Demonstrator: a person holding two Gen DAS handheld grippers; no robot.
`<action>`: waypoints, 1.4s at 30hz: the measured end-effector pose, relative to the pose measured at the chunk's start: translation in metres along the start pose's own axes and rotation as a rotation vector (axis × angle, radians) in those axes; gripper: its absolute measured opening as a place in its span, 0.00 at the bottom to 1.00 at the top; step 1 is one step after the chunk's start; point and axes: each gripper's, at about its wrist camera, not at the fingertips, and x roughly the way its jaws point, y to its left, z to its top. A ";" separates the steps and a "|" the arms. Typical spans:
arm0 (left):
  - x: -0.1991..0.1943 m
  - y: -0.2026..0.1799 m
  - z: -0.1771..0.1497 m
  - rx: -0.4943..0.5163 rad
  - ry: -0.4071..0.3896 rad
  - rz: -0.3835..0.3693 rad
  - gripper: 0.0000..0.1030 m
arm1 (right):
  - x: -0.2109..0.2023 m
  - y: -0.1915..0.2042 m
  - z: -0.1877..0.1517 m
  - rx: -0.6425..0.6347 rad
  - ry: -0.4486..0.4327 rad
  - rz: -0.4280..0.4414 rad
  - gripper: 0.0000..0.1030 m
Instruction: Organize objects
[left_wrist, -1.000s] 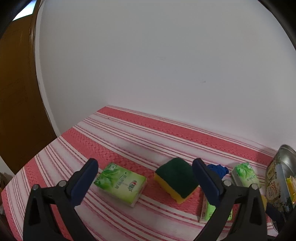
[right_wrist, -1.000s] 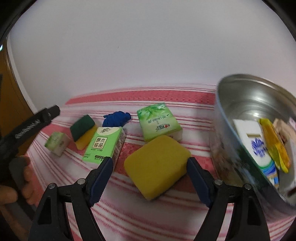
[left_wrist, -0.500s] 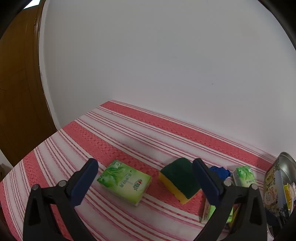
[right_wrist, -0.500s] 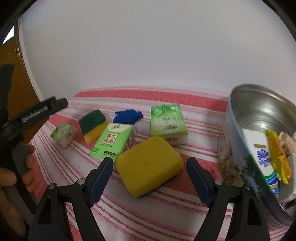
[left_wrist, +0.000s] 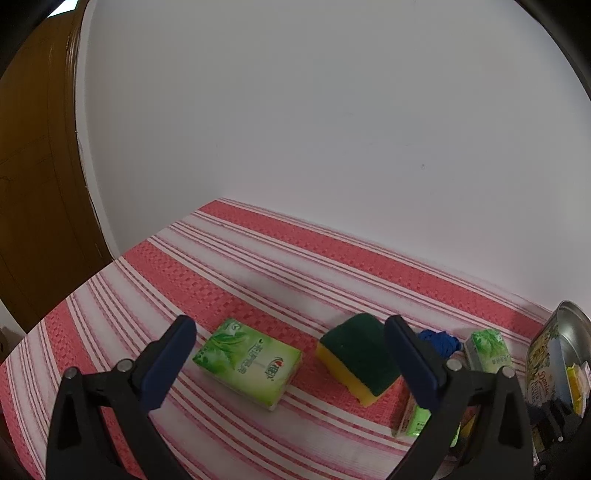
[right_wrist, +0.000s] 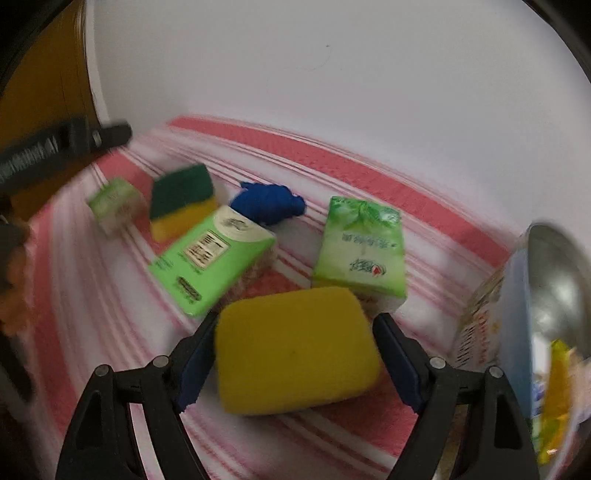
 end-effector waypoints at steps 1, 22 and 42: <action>0.000 0.000 0.000 0.003 0.000 -0.003 1.00 | -0.001 -0.004 0.000 0.022 -0.002 0.026 0.70; 0.019 -0.098 -0.050 0.360 0.173 -0.256 0.89 | -0.125 -0.027 -0.045 0.169 -0.395 -0.044 0.69; -0.002 -0.079 -0.042 0.286 0.204 -0.479 0.44 | -0.146 -0.023 -0.059 0.228 -0.422 -0.081 0.70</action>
